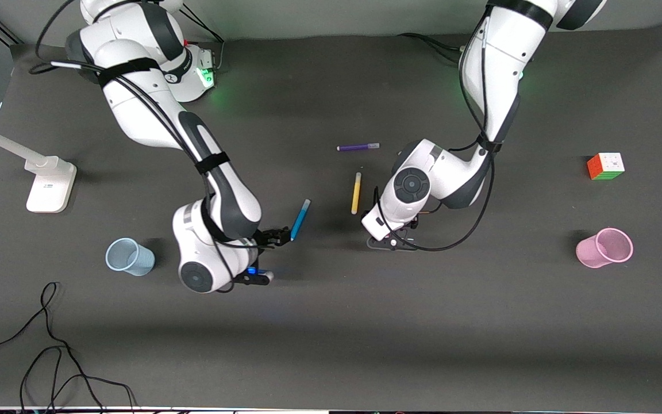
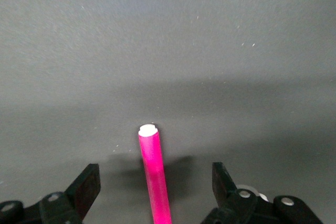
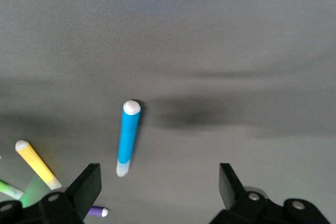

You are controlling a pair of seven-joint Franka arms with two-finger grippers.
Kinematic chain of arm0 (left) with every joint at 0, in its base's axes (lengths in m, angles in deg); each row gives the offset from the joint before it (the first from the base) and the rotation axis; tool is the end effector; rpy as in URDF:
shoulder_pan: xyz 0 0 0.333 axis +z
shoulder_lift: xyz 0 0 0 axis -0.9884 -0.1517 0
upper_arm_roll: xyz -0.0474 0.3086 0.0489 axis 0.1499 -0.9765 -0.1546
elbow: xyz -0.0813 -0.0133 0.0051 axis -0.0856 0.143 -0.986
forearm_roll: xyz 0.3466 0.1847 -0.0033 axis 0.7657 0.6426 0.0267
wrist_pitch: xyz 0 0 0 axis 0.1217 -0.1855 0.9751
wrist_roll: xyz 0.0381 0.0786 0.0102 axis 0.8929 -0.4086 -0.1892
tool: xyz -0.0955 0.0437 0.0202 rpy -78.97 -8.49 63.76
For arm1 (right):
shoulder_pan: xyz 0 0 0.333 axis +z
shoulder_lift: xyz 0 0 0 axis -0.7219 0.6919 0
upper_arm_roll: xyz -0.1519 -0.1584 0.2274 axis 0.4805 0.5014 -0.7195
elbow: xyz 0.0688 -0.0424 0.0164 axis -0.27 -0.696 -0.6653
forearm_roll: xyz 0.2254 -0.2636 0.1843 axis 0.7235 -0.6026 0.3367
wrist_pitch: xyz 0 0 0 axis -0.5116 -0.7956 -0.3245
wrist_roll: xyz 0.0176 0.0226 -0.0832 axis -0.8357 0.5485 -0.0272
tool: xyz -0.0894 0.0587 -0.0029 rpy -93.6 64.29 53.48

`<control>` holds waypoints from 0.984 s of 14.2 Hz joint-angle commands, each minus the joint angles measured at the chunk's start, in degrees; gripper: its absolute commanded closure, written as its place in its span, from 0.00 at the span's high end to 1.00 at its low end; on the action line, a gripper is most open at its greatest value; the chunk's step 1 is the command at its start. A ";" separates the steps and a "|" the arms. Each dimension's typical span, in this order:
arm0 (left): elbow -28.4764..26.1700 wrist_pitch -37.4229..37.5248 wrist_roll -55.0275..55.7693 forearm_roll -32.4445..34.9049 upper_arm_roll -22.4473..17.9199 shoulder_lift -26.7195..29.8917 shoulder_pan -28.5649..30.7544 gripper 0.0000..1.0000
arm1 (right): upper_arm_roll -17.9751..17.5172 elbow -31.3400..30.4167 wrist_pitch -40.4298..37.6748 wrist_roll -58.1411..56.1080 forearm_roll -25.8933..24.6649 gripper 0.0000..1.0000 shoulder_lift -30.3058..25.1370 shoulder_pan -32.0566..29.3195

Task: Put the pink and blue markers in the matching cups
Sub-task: 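Close the right gripper on the blue marker while the left gripper grasps pink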

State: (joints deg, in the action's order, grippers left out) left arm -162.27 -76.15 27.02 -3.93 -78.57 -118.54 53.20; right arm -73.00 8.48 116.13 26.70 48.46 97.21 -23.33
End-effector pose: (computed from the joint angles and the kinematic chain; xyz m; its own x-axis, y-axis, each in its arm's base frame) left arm 0.5335 -0.3788 0.1857 0.9959 -0.0857 -0.0291 -0.0829 -0.9928 0.0869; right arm 0.6351 0.3063 0.1853 0.8410 -0.0398 -0.5396 -0.1461 -0.9769 -0.1557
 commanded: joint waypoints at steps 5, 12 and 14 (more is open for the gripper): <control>-5.50 -3.20 -0.76 0.23 0.17 2.28 -1.02 0.88 | -1.75 3.55 4.67 7.61 1.04 0.99 4.51 1.19; -5.50 -3.46 -1.28 0.23 0.26 2.10 -1.02 0.00 | -1.66 3.38 5.91 12.19 0.60 0.00 6.19 3.04; -5.50 -3.99 -2.95 0.23 0.17 2.10 -0.93 0.00 | -1.40 3.46 5.03 12.10 0.60 0.00 6.01 2.86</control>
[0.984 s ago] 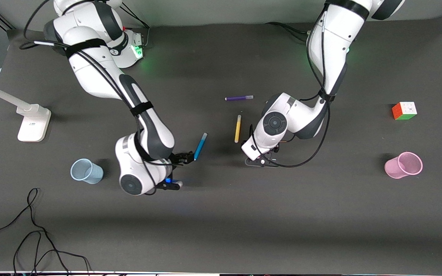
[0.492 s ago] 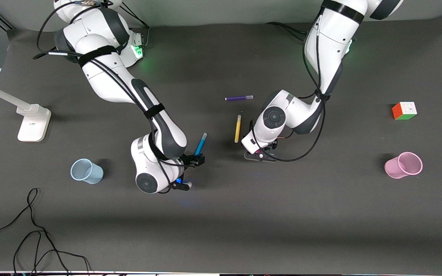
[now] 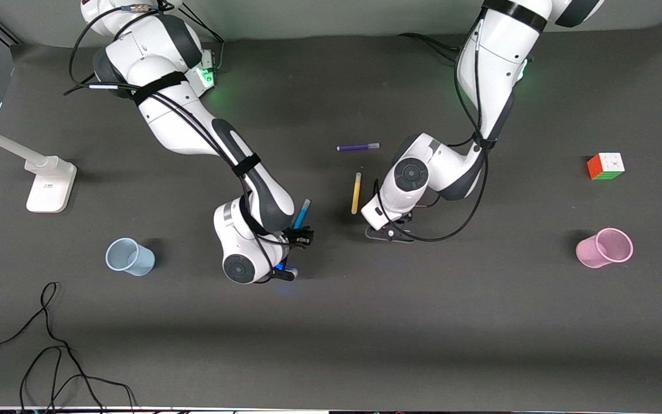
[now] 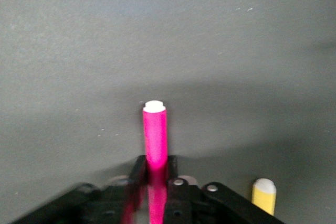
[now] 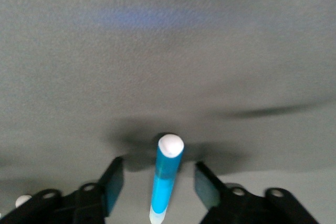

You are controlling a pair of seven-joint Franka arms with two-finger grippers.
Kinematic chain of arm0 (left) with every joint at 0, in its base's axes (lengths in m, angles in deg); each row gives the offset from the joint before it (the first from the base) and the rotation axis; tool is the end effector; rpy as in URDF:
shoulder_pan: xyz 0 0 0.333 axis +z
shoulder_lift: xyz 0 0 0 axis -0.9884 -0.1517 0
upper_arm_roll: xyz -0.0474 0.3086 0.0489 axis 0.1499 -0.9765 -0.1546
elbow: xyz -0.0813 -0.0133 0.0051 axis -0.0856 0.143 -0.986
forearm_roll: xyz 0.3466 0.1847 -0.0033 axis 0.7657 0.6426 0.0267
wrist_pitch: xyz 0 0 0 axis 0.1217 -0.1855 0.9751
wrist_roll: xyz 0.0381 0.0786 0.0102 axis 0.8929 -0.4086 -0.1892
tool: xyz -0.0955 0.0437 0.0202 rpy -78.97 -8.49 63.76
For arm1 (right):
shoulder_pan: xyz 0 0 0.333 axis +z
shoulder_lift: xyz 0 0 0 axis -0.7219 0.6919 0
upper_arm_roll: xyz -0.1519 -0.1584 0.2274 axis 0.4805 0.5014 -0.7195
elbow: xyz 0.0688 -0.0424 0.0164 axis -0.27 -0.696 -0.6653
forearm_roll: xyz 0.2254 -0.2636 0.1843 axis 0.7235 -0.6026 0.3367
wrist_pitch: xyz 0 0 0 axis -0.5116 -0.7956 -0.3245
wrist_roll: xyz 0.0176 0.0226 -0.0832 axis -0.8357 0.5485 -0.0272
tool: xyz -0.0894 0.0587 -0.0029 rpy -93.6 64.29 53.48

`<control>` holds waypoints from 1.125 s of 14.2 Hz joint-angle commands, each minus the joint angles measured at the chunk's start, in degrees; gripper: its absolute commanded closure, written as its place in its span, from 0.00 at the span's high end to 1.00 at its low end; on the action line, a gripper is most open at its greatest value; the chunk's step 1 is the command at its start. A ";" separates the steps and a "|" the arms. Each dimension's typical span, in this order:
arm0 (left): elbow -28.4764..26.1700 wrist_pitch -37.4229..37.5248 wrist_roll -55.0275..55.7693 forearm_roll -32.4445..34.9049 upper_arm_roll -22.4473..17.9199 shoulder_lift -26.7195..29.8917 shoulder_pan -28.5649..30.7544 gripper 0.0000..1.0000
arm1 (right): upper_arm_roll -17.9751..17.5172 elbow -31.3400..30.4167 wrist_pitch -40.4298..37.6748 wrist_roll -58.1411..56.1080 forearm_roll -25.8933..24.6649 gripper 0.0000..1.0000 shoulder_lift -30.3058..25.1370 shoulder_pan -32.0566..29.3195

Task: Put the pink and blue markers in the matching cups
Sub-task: 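Close the right gripper on the blue marker while the left gripper grasps pink, then carry the blue marker to the blue cup while the left gripper carries pink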

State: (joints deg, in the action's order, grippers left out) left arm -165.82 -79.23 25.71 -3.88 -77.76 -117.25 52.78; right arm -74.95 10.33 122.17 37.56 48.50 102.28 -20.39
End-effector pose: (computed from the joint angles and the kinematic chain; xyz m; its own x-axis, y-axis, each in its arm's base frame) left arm 0.5144 -0.3832 0.1815 0.9916 -0.1282 -0.0160 -0.1260 -0.9871 0.0989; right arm 0.6186 0.3540 0.1396 0.8242 -0.1838 -0.5357 -0.2670 -0.9603 -0.0813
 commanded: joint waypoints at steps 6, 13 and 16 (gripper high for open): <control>-0.03 9.50 -2.00 0.27 -1.08 8.61 2.55 0.00 | 1.17 3.98 -4.09 1.50 0.30 0.00 -0.63 -0.60; 12.89 45.57 -23.85 3.53 -1.52 22.07 15.90 0.00 | 13.28 3.98 -8.22 3.88 -5.12 0.00 -13.36 0.01; 13.87 47.97 -40.95 8.17 -1.69 24.54 23.28 0.00 | 16.53 2.94 -7.87 3.61 -18.12 0.00 -16.89 -0.43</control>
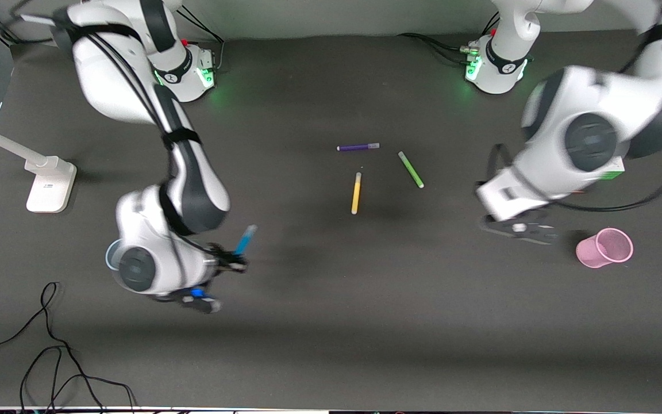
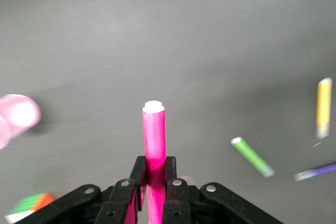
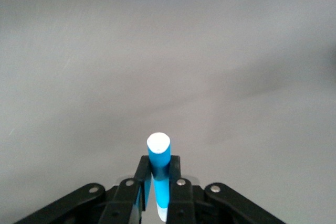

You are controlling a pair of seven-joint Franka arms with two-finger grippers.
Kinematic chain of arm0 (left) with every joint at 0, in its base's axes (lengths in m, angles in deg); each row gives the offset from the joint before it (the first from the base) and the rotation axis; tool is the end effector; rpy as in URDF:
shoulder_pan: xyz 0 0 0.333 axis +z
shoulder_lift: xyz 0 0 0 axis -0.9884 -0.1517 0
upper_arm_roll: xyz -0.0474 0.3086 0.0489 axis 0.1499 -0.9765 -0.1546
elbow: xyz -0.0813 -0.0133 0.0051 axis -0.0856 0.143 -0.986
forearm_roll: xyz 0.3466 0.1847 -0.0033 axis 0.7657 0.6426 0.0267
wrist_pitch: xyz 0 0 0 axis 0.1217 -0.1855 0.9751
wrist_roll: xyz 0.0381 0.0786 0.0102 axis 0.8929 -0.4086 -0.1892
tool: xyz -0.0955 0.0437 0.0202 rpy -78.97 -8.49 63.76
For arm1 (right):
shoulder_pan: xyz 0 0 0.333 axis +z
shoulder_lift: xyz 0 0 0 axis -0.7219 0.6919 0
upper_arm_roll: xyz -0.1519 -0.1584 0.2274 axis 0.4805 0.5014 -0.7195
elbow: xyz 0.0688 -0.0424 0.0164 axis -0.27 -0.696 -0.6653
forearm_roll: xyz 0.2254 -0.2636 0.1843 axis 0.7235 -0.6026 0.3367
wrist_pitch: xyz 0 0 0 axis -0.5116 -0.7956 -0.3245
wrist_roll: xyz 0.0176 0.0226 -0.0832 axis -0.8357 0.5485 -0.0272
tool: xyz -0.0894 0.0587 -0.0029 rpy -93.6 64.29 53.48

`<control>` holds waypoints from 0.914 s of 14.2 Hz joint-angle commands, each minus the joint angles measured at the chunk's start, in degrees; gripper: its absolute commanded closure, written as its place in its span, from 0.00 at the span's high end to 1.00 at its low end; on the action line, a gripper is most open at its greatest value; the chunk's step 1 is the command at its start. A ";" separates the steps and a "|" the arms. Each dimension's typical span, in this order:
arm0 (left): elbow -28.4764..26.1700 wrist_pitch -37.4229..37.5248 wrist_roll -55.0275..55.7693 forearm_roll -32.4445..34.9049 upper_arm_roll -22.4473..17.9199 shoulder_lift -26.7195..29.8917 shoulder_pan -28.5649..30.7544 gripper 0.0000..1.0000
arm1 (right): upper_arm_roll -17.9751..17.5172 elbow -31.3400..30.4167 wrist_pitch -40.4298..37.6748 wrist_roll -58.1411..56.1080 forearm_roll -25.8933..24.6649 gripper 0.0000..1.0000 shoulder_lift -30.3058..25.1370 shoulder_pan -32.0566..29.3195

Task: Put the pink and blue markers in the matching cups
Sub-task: 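Carry the blue marker to the blue cup while the left gripper carries pink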

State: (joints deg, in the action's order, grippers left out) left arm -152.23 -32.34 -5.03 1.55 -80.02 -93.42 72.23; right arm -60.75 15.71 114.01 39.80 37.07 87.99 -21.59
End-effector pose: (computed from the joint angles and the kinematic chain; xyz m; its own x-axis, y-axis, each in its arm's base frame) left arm 0.5937 -0.1503 0.4826 0.9346 -0.3273 -0.1395 -0.3367 -0.9403 -0.0495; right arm 0.7009 0.2200 0.3546 0.9158 -0.3523 -0.1929 -0.3470 -0.9358 0.0616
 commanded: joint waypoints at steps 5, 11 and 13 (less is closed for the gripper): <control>-1.38 -7.51 -38.35 3.63 0.48 1.15 15.87 0.00 | 12.80 -15.23 11.50 -5.54 -10.68 0.00 -10.75 1.31; -9.91 -25.63 -71.14 -15.50 0.57 -0.51 27.66 0.00 | 17.73 -41.45 37.37 -11.54 -13.14 0.00 -23.61 1.39; -11.49 -27.66 -80.81 -20.35 0.57 -1.74 30.30 0.00 | 17.91 -47.15 41.93 -13.29 -14.28 0.00 -25.45 1.39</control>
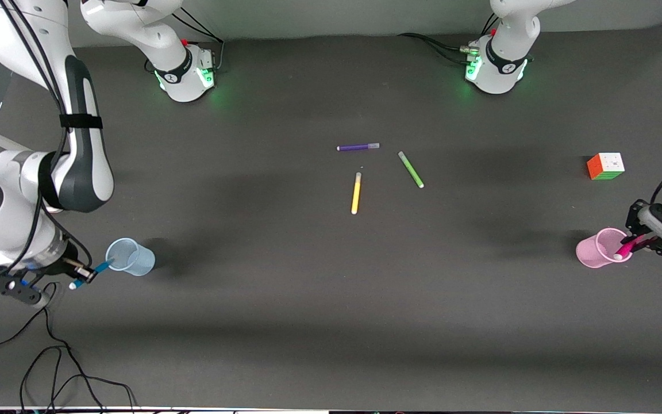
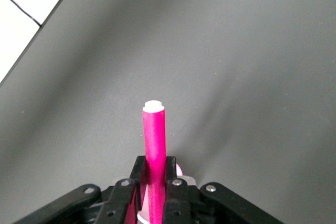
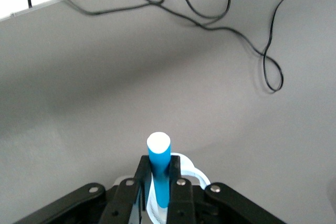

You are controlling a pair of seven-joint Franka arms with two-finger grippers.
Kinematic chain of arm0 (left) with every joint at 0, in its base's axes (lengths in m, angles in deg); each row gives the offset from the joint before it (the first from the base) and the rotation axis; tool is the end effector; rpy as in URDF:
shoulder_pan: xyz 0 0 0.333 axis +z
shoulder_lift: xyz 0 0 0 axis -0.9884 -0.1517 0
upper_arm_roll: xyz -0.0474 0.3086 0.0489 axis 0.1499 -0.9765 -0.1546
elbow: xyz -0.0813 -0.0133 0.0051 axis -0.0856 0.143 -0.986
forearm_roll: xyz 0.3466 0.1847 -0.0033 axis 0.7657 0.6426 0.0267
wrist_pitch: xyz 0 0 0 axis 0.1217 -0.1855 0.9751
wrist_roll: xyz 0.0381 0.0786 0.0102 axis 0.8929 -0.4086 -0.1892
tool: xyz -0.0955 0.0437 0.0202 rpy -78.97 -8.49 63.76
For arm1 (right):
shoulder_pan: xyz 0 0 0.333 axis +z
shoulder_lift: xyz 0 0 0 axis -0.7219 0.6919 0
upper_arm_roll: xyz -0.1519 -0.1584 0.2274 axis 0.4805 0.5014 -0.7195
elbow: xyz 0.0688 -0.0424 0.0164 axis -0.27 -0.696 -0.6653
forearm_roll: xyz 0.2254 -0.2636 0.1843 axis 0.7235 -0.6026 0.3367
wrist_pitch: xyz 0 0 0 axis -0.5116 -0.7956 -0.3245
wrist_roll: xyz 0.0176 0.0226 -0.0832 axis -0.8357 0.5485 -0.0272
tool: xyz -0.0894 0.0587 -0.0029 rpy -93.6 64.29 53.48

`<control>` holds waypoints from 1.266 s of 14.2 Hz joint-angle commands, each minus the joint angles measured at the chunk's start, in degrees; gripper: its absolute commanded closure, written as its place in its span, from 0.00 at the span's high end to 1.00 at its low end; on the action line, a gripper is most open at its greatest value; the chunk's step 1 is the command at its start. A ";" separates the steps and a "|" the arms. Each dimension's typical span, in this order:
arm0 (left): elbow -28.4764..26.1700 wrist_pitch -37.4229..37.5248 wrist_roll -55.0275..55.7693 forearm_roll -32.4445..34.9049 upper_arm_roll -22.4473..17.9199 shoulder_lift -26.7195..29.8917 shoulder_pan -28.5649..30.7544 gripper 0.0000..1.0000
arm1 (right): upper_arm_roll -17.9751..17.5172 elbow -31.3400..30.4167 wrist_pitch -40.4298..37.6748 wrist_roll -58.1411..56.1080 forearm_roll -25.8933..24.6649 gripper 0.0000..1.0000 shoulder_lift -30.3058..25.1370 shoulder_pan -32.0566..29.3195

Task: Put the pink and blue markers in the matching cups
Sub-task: 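Carry the blue marker to the blue cup while the left gripper carries pink, then lower the markers into the cups and open both grippers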

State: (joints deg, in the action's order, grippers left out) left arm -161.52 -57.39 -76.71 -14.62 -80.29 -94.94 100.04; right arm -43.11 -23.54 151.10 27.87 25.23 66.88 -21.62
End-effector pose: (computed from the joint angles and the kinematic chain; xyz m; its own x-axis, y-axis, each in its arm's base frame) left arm 0.6211 0.1354 0.4278 0.5375 -0.8140 0.2203 -0.8283 -0.5586 -0.0431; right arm 0.6585 -0.0332 0.3751 0.8953 -0.3857 0.2227 -0.4173 -0.9012 0.1172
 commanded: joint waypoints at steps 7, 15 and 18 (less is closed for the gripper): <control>-7.30 -4.29 -38.51 -22.36 0.84 -4.87 8.66 0.00 | 0.71 -13.73 14.79 -1.54 -3.68 0.00 -3.99 0.98; -6.34 -4.11 -54.44 -31.44 0.84 -10.86 11.83 0.00 | 0.71 -13.20 15.41 -0.49 -3.24 1.00 -3.64 1.16; -5.63 -3.85 -54.45 -31.35 0.84 -10.95 11.83 0.47 | 0.71 -12.06 15.06 -0.75 -3.15 1.00 -3.73 1.16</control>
State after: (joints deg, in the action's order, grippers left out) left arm -168.02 -61.31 -129.39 -44.49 -80.00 -105.80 111.37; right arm -42.88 -35.53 166.35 27.13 22.75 64.73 -21.03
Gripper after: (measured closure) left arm 0.753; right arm 0.000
